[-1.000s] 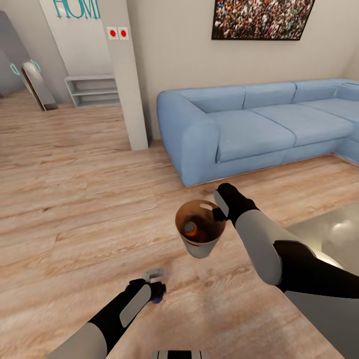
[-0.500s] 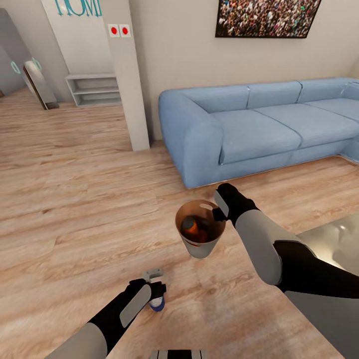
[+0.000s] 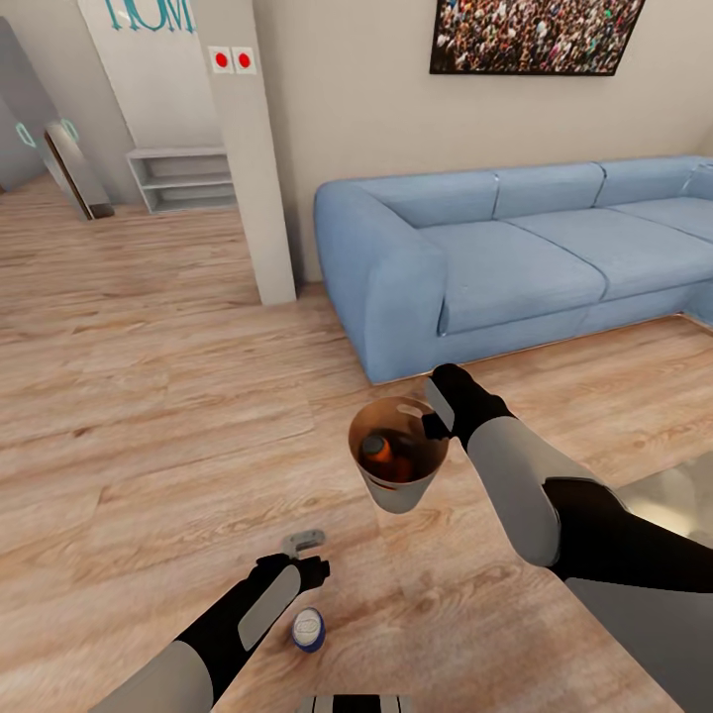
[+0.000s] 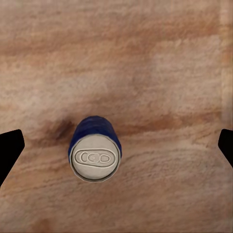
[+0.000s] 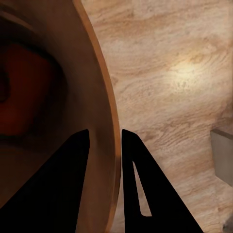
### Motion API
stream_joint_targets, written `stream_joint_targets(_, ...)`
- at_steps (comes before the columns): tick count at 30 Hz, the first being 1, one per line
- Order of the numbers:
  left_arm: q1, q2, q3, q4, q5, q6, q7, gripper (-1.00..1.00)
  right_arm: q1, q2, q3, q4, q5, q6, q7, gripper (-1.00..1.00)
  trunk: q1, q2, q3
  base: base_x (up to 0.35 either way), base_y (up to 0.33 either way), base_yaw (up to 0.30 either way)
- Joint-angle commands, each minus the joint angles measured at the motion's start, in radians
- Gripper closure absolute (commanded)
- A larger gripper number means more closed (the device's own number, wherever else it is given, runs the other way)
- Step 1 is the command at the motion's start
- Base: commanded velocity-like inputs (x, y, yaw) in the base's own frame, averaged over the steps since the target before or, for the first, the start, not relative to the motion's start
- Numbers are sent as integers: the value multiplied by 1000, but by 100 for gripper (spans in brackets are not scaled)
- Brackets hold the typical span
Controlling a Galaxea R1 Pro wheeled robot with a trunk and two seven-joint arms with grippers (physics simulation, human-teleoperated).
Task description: Put the three can of soda from the living room inside the tash can in the kitchen.
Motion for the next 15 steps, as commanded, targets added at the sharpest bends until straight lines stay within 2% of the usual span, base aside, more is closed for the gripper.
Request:
stream_joint_targets(1,0,0,0,0,0,0,0,-100,0,0,-1,0,-8,0,0,100,0,0,0,19,0,0)
stream_joint_targets(15,0,0,0,0,0,-1,0,-100,0,0,-1,0,-8,0,-1,100,0,0,0,3,0,0)
